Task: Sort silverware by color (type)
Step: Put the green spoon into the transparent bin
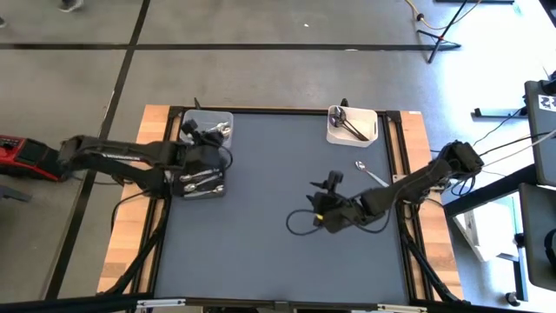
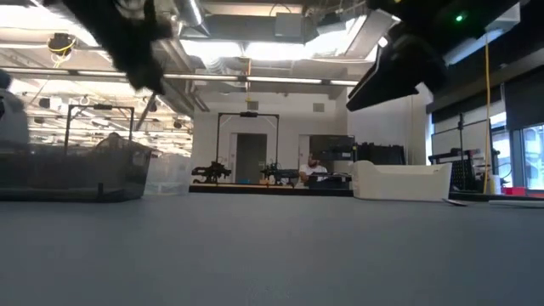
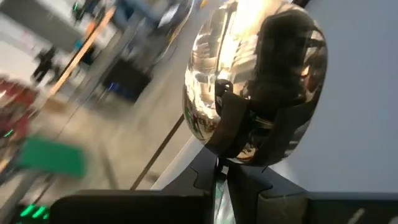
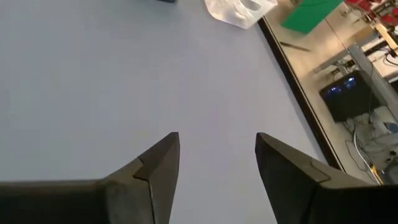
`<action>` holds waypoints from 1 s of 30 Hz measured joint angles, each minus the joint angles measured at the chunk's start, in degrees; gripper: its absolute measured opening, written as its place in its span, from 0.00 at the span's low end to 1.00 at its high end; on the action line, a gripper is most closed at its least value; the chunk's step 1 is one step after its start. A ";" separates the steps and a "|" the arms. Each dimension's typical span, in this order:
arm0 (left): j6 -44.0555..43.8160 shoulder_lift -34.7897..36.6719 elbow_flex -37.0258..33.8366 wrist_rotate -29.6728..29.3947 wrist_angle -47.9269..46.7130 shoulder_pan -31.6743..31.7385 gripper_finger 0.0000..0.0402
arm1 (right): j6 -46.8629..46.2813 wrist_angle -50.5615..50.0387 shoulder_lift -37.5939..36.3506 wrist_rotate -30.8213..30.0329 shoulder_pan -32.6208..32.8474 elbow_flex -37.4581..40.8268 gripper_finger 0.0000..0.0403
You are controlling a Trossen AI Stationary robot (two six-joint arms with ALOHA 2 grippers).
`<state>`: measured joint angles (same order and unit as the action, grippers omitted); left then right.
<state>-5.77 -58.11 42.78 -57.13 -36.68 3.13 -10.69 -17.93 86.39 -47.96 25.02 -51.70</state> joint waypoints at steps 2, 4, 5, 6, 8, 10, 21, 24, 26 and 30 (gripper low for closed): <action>2.01 -0.01 -1.76 1.73 0.26 5.27 0.05 | 0.34 0.01 -0.01 0.02 -1.17 0.00 0.50; 4.12 -0.23 -3.64 3.93 2.15 10.27 0.05 | 0.59 -0.08 -0.01 0.04 -2.27 0.00 0.50; 5.25 -0.44 -4.60 5.56 3.33 12.59 0.05 | 0.75 -0.11 -0.01 0.04 -2.81 0.00 0.50; 6.38 -0.54 -5.55 7.32 4.28 14.87 0.05 | 1.12 -0.10 -0.02 0.05 -3.37 0.00 0.50; 9.17 -0.46 -7.34 9.91 6.95 19.02 0.05 | 2.05 -0.05 -0.01 0.04 -4.42 0.00 0.50; 12.40 -0.45 -9.22 11.62 10.47 22.45 0.05 | 2.37 0.00 -0.02 0.05 -5.56 0.00 0.50; 19.91 -0.47 -13.70 16.23 20.98 32.02 0.07 | 3.51 -0.02 -0.01 0.07 -9.88 0.00 0.50; 19.72 -0.47 -13.70 16.39 20.83 33.21 0.14 | 3.51 0.04 -0.02 0.77 -10.57 0.02 0.50; 19.31 -0.47 -13.70 16.64 20.86 33.54 0.20 | 3.49 0.24 0.00 1.18 -10.89 0.02 0.50; 16.71 -0.47 -13.70 19.32 21.12 33.21 0.30 | 3.49 0.35 0.00 1.18 -10.89 0.02 0.50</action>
<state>10.94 -58.59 29.08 -37.81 -15.56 36.33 -7.20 -17.58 86.39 -46.78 14.13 -51.68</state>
